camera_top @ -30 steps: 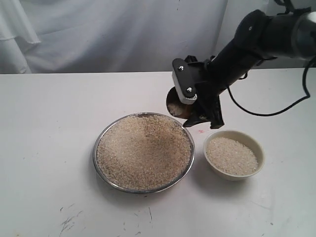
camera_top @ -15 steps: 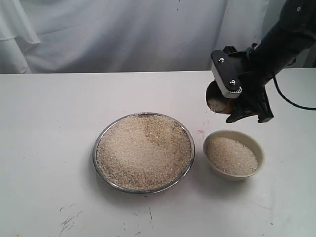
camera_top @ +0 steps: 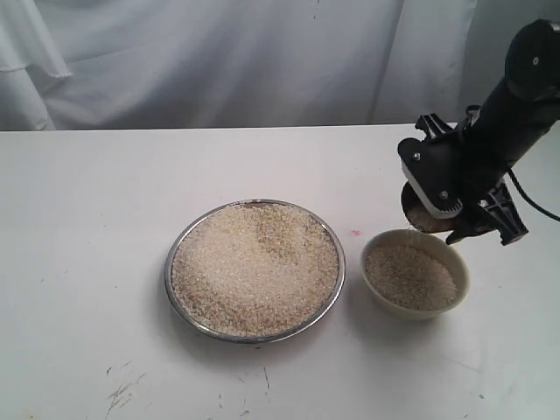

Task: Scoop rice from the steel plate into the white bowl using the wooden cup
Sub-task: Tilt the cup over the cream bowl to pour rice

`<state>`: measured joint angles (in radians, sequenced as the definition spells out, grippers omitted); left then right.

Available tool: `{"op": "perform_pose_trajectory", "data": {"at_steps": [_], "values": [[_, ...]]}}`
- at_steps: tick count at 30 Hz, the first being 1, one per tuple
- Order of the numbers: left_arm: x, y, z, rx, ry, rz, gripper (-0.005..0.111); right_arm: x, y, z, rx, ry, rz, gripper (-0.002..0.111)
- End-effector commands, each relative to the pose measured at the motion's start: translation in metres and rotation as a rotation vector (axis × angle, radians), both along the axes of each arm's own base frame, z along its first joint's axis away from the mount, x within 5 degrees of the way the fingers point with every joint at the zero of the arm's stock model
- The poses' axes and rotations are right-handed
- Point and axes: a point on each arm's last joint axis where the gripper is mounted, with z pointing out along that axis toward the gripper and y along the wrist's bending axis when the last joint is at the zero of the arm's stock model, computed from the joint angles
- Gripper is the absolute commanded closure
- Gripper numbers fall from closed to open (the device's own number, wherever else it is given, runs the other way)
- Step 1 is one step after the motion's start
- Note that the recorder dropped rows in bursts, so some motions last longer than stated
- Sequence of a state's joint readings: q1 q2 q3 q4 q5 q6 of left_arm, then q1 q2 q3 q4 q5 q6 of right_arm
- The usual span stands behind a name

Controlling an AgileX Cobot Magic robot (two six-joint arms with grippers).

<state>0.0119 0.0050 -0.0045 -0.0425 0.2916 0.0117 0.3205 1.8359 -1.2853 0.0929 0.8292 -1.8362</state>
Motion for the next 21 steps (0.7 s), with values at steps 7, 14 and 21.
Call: {"op": "perform_pose_trajectory", "data": {"at_steps": [7, 14, 21], "values": [[0.000, 0.000, -0.001, -0.004, -0.007, -0.001, 0.107, -0.005, 0.003, -0.005, -0.080, -0.155, 0.098, 0.108], [0.000, 0.000, -0.001, -0.004, -0.007, -0.001, 0.107, -0.008, 0.012, -0.009, -0.195, -0.235, 0.197, 0.108], [0.000, 0.000, -0.001, -0.004, -0.007, -0.001, 0.107, -0.012, 0.019, -0.012, -0.298, -0.293, 0.248, 0.108]]}}
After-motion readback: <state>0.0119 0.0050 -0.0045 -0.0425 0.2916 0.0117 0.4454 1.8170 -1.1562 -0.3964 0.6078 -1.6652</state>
